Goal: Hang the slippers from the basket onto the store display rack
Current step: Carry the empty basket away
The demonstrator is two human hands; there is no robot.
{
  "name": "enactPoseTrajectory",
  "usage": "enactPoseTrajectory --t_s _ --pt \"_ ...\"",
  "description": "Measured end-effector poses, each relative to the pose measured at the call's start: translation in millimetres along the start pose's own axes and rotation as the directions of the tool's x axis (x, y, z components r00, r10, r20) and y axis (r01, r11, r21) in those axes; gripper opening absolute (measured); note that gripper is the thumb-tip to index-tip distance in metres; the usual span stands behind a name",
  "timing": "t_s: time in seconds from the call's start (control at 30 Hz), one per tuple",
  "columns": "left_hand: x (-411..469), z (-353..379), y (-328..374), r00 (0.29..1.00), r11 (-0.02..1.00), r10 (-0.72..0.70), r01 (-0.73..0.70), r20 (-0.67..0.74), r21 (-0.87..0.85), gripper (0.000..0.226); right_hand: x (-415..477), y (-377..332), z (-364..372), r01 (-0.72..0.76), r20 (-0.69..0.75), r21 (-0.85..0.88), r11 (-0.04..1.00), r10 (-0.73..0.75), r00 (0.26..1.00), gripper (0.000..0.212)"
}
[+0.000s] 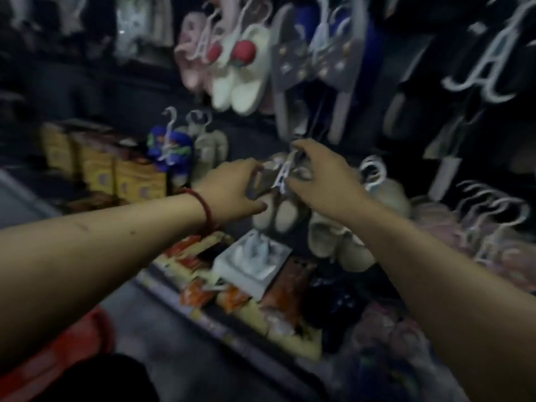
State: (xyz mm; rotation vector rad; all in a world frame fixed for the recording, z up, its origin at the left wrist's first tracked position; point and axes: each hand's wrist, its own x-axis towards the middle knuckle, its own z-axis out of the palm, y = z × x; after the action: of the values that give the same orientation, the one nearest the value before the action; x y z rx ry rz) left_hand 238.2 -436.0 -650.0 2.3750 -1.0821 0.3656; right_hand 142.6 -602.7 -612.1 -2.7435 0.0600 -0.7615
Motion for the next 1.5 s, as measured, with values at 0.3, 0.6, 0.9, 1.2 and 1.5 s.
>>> enactPoseTrajectory --t_s 0.3,0.6,0.9,1.2,1.5 --pt "-159.6 -19.2 -138.6 0.911 0.868 -0.404 0.354 0.082 0.350 0.083 -13.7 -105.9 169.8 0.199 0.356 0.156 0.967 -0.243 0.902 0.075" --pt "-349.6 -55.0 -231.0 0.513 0.445 -0.858 0.755 -0.013 0.482 0.077 -38.2 -193.4 325.6 0.281 0.609 0.267 0.922 -0.387 0.692 0.078" --pt "-510.6 37.7 -343.4 -0.218 -0.245 -0.969 0.918 -0.120 0.313 0.100 -44.4 -179.5 548.5 -0.109 0.832 -0.080 0.991 0.127 0.539 0.108" --pt "-470.5 -52.1 -555.3 -0.353 -0.369 -0.928 0.912 -0.116 0.177 0.088 91.3 -258.7 623.9 -0.252 0.711 -0.160 0.954 0.288 0.641 0.060" --pt "-363.0 -289.3 -598.7 -0.263 -0.235 -0.957 0.950 0.125 0.207 0.074 284.3 -403.6 487.5 -0.365 0.732 -0.049 0.930 0.282 0.621 0.043"
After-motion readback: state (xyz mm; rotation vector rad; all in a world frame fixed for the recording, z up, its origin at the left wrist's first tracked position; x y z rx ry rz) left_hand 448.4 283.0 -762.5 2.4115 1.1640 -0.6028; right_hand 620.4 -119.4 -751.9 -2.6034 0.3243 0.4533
